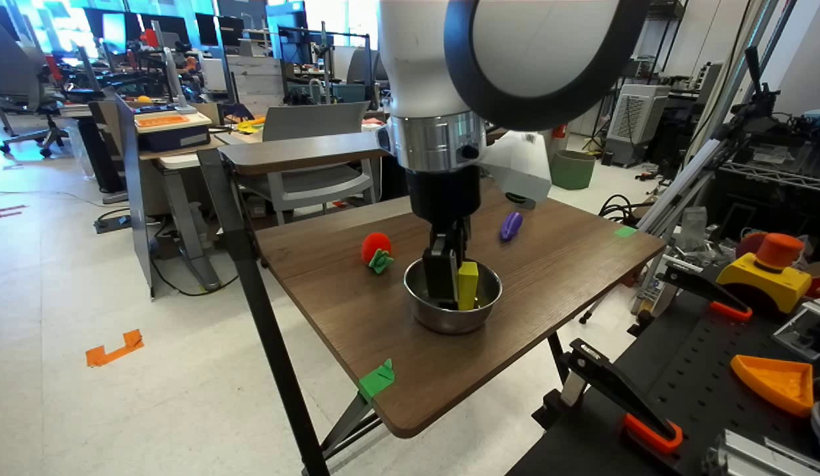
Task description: Put the yellow block in the silver bowl
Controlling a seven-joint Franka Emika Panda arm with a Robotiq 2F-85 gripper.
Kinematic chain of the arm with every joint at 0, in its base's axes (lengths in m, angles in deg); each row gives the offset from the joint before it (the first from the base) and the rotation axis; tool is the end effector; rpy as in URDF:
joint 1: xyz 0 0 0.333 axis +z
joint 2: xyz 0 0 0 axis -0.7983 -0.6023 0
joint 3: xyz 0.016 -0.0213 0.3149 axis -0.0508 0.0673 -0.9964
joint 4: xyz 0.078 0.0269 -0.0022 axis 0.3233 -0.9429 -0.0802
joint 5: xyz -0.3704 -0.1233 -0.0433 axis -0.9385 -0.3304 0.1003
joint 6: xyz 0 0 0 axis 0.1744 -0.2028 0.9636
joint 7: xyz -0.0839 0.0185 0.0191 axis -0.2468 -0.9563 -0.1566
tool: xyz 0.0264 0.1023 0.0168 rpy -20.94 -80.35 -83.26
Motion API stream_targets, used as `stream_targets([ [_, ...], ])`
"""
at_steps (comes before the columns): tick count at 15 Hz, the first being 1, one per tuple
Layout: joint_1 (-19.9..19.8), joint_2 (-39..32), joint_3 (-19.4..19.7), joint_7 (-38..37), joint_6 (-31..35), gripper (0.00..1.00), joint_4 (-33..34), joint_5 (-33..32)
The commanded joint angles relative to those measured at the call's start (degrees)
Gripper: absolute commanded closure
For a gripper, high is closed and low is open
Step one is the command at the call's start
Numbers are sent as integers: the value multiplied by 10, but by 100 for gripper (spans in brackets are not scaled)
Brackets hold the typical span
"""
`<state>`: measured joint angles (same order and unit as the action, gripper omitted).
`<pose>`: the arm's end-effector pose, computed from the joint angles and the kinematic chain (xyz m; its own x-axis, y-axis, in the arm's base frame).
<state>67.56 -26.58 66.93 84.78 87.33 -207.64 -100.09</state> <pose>0.5191 0.1910 0.1362 0.7596 0.6313 -0.1563 0.6481 -0.7550 0.0997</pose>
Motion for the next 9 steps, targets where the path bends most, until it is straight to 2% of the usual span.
stream_targets([
  [1,19,28,4,-19,1,0,-19,-15],
  [3,24,67,-1,-25,-9,0,-47,-10],
  [6,35,160,4,-75,-18,0,-118,-15],
  [9,13,257,-4,-137,-10,0,-189,24],
])
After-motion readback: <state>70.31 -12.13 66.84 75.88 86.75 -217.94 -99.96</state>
